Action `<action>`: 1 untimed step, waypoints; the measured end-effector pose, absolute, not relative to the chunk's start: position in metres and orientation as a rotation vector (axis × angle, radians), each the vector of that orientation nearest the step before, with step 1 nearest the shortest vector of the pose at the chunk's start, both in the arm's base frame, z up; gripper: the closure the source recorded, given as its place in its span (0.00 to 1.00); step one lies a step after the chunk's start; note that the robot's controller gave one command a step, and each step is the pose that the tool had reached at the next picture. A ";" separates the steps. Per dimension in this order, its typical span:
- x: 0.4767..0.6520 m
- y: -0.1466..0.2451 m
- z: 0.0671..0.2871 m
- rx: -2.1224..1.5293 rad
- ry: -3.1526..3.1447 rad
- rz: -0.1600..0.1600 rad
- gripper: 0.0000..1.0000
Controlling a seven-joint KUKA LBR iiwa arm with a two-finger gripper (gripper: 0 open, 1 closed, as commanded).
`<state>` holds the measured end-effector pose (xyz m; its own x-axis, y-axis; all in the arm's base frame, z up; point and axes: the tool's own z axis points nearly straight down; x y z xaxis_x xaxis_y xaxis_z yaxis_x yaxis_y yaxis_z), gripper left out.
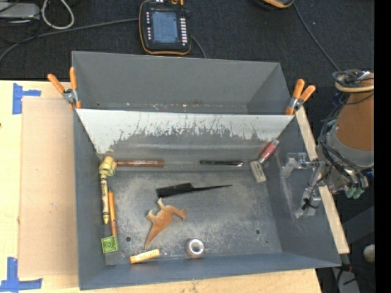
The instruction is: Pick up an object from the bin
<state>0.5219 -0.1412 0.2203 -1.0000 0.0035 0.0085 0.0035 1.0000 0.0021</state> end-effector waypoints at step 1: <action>0.524 -0.140 0.224 0.003 -3.140 -0.002 0.00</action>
Offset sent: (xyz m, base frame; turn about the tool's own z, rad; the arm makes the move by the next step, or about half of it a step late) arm 0.0656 0.0795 -0.1503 -0.1576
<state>0.5237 -0.1400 0.2239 -1.0000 -0.0021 0.0012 -0.0021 1.0000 0.0010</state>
